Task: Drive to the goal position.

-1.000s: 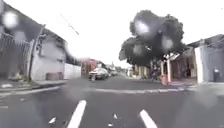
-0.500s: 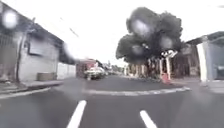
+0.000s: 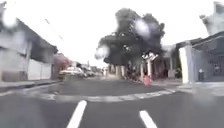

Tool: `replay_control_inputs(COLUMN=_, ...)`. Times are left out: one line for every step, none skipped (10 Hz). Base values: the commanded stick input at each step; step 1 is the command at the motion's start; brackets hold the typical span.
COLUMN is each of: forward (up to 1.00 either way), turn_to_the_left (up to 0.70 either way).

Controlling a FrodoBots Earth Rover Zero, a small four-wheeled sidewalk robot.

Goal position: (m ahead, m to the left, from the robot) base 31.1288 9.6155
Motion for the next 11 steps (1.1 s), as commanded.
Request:
replay_control_inputs(forward=0.89, turn_to_the_left=0.12)
replay_control_inputs(forward=0.85, turn_to_the_left=0.13)
replay_control_inputs(forward=0.85, turn_to_the_left=0.11)
replay_control_inputs(forward=0.85, turn_to_the_left=0.07)
replay_control_inputs(forward=0.7, turn_to_the_left=0.05)
replay_control_inputs(forward=0.7, turn_to_the_left=0.1)
replay_control_inputs(forward=0.7, turn_to_the_left=0.08)
replay_control_inputs(forward=0.7, turn_to_the_left=0.05)
replay_control_inputs(forward=0.7, turn_to_the_left=0.02)
replay_control_inputs(forward=0.7, turn_to_the_left=0.01)
replay_control_inputs(forward=0.7, turn_to_the_left=-0.35)
